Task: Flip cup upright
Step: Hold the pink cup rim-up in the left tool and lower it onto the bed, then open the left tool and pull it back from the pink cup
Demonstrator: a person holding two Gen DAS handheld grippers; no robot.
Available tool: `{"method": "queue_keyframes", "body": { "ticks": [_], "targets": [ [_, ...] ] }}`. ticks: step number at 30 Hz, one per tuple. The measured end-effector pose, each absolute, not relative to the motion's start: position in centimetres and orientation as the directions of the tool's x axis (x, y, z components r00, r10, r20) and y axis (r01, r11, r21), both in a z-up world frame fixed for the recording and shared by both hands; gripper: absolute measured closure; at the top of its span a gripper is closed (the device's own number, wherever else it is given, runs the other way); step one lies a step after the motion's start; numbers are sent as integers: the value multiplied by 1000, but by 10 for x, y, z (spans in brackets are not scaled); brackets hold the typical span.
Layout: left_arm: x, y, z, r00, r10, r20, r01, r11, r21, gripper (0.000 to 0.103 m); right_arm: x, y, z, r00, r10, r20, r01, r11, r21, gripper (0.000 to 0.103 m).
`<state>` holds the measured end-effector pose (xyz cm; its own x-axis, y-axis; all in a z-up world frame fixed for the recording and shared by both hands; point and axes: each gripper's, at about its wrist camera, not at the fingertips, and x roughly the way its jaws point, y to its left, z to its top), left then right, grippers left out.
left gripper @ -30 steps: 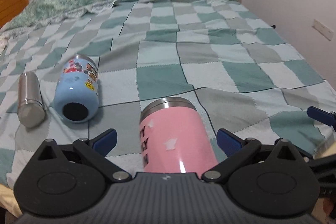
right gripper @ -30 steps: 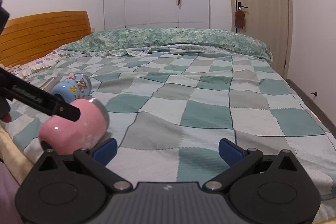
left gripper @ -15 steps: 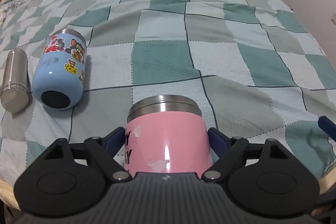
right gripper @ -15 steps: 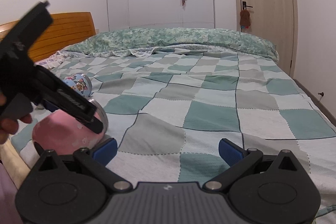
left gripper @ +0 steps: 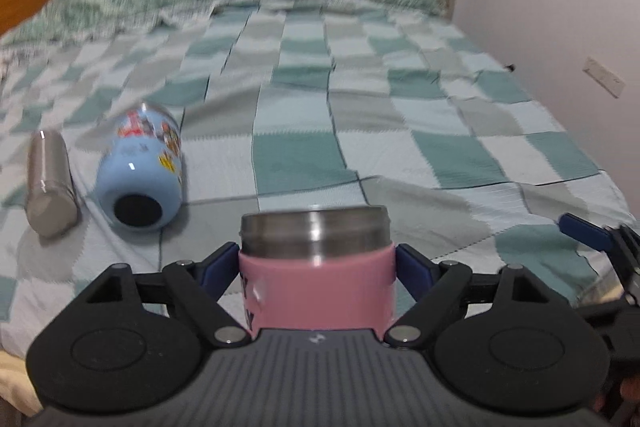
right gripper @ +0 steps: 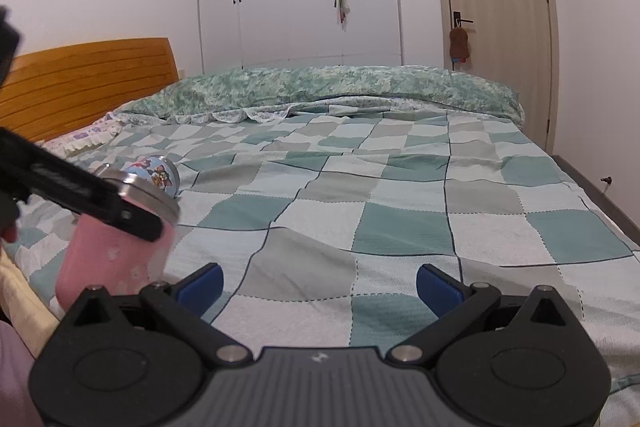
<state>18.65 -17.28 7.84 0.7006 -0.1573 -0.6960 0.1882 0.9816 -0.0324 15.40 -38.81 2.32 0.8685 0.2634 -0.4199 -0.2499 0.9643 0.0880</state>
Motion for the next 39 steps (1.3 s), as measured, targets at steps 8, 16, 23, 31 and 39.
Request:
{"method": "queue_keyframes", "body": {
  "ticks": [8,16,23,31,39],
  "targets": [
    [173,-169,109,801,-204,-563,225,974,-33,19,147,-386,30,889,255,-381,-231,967,109,0],
    [190,-175,101,870,-157,-466,194,981,31,19,147,-385,26,894,246,-374,-210,968,134,0],
    [197,-168,48,883,-120,-454,167,984,64,19,150,-381,20,888,249,-385,-212,968,137,0],
    [192,-158,51,882,-135,-452,164,986,24,12,151,-374,21,888,249,-388,-217,968,124,0],
    [136,-145,81,968,-132,-213,159,980,115,0,141,-362,28,894,242,-376,-218,970,108,0]
  ]
}}
